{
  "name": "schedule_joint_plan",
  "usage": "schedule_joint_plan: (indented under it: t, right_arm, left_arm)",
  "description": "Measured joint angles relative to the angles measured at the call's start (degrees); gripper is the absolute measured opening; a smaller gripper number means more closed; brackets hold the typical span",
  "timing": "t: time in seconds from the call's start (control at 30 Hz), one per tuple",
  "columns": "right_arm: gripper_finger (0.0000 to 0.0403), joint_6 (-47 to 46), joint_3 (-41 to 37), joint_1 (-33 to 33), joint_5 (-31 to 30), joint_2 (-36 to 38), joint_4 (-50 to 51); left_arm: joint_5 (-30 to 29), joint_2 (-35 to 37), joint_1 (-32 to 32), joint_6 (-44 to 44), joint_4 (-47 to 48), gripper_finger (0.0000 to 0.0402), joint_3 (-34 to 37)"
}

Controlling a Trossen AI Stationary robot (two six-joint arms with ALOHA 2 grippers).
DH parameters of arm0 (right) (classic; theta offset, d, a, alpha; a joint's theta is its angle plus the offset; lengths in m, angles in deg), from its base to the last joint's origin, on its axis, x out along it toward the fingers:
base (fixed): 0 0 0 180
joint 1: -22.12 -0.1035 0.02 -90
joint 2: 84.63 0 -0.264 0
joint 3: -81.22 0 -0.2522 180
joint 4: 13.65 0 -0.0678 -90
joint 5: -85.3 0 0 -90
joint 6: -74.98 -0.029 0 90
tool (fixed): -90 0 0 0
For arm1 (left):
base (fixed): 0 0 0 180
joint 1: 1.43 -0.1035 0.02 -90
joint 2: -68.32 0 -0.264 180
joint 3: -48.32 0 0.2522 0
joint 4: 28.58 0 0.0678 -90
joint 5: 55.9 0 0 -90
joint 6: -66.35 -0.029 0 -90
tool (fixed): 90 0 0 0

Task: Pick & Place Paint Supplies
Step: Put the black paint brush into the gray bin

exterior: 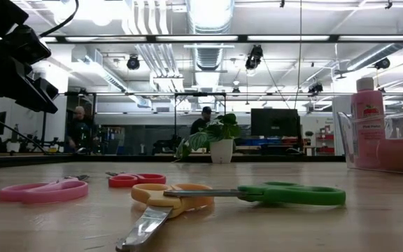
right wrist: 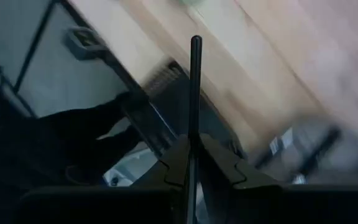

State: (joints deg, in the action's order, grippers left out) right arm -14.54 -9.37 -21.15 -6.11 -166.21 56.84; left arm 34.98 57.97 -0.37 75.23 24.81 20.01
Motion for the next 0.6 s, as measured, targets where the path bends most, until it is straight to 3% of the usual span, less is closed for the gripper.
schedule_joint_plan:
  t: [0.13, 0.3, 0.5, 0.6]
  right_arm:
    - [0.0022, -14.6, -0.6, -7.0, -1.2, -0.3, 3.4]
    - [0.0022, -27.8, -1.0, -15.3, -8.0, -1.6, 4.4]
    - [0.0022, -32.0, -1.1, -20.9, -8.3, -6.3, 6.6]
    - [0.0022, -33.4, -1.2, -22.1, -5.6, -9.1, 8.1]
  left_arm:
    - [0.0, 0.0, 0.0, 0.0, 0.0, 0.0149, 0.0]
    - [0.0, 0.0, 0.0, 0.0, 0.0, 0.0149, 0.0]
    - [0.0, 0.0, 0.0, 0.0, 0.0, 0.015, 0.0]
    - [0.0, 0.0, 0.0, 0.0, 0.0, 0.015, 0.0]
